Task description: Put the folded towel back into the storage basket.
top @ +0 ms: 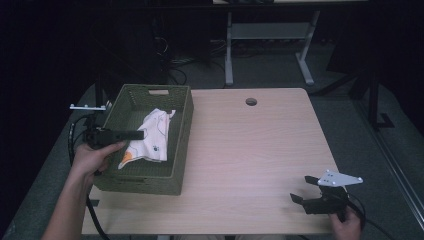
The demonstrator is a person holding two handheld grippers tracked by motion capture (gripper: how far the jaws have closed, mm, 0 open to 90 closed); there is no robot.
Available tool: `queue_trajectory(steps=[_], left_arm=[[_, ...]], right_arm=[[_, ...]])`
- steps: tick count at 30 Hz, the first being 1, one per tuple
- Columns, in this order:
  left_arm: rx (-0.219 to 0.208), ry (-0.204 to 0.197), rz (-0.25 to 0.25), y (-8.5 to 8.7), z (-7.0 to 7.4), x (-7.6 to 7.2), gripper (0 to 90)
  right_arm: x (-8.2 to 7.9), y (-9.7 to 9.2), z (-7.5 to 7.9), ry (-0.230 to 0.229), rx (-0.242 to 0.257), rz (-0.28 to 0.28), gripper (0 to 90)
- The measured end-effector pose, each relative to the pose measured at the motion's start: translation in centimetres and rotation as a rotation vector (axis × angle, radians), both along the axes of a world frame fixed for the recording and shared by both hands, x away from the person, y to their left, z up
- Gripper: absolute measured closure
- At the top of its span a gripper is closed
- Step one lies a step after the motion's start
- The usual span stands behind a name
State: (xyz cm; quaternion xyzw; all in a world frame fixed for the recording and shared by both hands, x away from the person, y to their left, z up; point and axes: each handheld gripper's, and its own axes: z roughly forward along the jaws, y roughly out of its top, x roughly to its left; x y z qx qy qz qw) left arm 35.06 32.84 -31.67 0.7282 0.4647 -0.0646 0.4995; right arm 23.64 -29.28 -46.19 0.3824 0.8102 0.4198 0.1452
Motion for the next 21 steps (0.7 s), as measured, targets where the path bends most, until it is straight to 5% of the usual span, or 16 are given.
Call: queue_trajectory(steps=[8, 16, 17, 18, 19, 21], left_arm=[[0.084, 0.017, 0.006, 1.0, -1.5, 1.4, 82.7], [0.177, 0.008, -0.059, 1.0, -2.8, 3.7, 81.1], [0.262, -0.045, -0.049, 1.1, -2.8, 4.3, 75.4], [0.262, -0.045, -0.049, 1.1, -2.8, 4.3, 63.5], [0.336, -0.05, 0.013, 1.2, -3.1, 5.0, 50.9], [0.335, -0.014, 0.028, 1.4, -3.5, 5.5, 46.9]], right_arm=[[0.2, -0.1, -0.1, 0.004, -0.001, -0.002, 13.8], [0.3, -0.2, -0.1, 0.002, 0.0, -0.002, 13.7], [0.2, -0.1, -0.1, 0.007, 0.0, -0.002, 13.8], [0.2, -0.1, -0.1, 0.009, -0.001, 0.0, 13.7], [0.1, -0.1, -0.1, 0.012, 0.001, 0.001, 13.8], [0.1, -0.1, -0.1, 0.01, 0.002, 0.002, 13.7]])
